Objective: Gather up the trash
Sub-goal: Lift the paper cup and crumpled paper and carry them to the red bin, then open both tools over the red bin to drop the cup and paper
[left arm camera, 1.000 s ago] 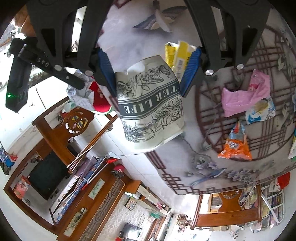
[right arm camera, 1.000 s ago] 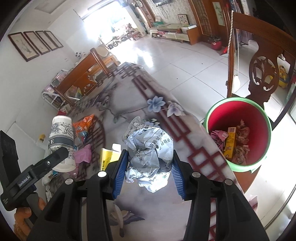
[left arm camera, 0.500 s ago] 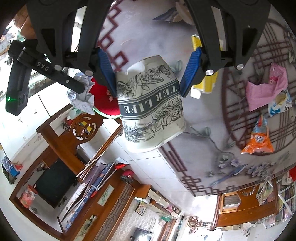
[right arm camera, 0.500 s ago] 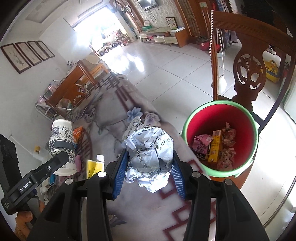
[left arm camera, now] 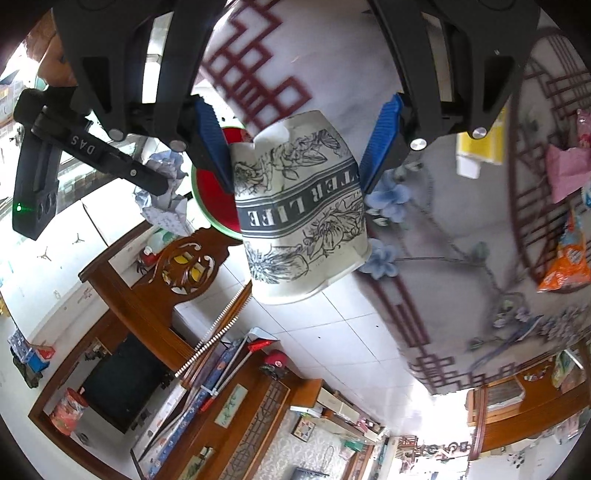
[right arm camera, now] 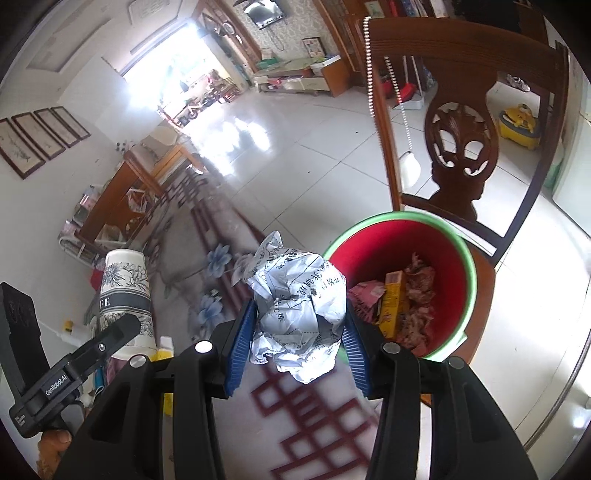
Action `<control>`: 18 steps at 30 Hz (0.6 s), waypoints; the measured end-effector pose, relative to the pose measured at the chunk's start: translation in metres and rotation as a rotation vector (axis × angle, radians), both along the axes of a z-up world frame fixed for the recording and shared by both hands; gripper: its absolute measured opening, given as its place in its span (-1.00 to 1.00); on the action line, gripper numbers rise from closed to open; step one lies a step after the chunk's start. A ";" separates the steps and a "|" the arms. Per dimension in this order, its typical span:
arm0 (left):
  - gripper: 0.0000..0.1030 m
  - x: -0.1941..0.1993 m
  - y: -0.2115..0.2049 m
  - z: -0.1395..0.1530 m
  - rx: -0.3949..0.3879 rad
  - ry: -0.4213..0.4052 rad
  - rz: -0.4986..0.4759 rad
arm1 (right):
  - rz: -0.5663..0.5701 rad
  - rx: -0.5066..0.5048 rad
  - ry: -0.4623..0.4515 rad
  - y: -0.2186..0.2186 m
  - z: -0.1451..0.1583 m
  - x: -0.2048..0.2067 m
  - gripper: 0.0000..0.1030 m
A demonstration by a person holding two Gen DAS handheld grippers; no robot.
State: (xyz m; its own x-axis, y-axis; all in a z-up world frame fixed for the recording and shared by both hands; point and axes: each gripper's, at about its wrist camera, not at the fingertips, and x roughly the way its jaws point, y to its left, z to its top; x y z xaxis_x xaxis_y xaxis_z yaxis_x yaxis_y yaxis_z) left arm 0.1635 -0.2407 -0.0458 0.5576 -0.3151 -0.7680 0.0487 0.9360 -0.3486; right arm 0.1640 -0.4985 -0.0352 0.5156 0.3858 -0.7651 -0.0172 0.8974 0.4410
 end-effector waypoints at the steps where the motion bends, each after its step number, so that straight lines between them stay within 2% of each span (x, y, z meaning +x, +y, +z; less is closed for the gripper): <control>1: 0.27 0.002 -0.004 -0.001 0.001 0.002 -0.006 | -0.006 0.002 0.000 -0.006 0.000 0.002 -0.12; 18: 0.27 0.051 -0.093 -0.034 0.015 0.093 -0.132 | -0.088 0.071 0.061 -0.080 -0.018 0.024 -0.10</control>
State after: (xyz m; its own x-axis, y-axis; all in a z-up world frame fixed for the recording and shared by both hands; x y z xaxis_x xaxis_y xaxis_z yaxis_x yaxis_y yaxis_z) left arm 0.2144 -0.3337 -0.0800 0.4385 -0.3689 -0.8195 0.1399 0.9288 -0.3433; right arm 0.1882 -0.5787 -0.0528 0.5029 0.3955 -0.7685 0.0895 0.8606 0.5014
